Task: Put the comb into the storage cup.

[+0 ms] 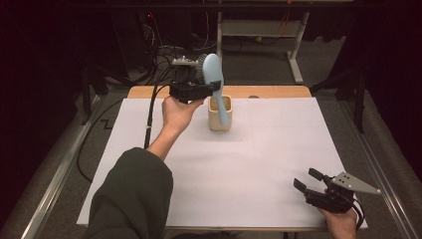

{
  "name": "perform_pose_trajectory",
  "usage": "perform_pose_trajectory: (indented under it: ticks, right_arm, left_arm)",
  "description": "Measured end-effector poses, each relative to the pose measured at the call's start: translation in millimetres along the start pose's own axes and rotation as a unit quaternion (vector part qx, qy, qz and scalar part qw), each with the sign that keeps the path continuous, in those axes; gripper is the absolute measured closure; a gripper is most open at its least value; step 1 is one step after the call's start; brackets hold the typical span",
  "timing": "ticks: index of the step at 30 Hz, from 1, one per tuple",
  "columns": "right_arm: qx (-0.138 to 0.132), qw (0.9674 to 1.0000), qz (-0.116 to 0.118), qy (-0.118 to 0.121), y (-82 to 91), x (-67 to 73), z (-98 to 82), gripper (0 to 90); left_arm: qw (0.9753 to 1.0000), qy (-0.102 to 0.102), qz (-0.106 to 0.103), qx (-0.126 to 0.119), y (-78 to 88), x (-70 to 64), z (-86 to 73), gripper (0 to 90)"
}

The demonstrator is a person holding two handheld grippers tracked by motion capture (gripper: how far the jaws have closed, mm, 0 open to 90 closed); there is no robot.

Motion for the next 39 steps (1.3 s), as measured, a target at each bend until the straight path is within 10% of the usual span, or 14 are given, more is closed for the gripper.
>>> perform_pose_trajectory:
  ticks: [39]
  right_arm:
    - [0.0,1.0,0.001,0.002,-2.5,-0.6,1.4,28.1]
  left_arm:
    - [0.998,0.003,0.06,-0.02,-30.7,18.5,28.3,52.4]
Point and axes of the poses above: each handheld gripper's, and its own axes: y roughly backward along the jaws, z roughly out of its top, x roughly to its left, the point moved 6 cm from there along -y, roughly forward along the jaws, and after that the axes turned 9 degrees about y, right-handed, at the moved point
